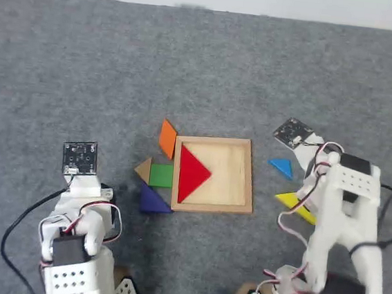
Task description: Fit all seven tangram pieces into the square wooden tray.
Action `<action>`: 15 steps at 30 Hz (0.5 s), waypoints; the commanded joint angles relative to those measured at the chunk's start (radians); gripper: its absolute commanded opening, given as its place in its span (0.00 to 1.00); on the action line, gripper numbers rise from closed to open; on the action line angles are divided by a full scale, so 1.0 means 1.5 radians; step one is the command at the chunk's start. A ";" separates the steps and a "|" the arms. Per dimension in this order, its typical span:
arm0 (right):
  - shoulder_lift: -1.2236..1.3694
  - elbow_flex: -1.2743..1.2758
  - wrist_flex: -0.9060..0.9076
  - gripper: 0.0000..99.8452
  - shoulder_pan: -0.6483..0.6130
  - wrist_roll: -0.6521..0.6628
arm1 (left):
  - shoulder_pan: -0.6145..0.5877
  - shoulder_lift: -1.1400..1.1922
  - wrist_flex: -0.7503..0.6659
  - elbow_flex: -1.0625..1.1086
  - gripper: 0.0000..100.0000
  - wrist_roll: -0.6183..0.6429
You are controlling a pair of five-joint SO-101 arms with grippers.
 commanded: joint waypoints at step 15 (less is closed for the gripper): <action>0.293 -0.128 0.024 0.24 0.055 0.049 | -0.002 -0.015 0.003 -0.008 0.05 -0.004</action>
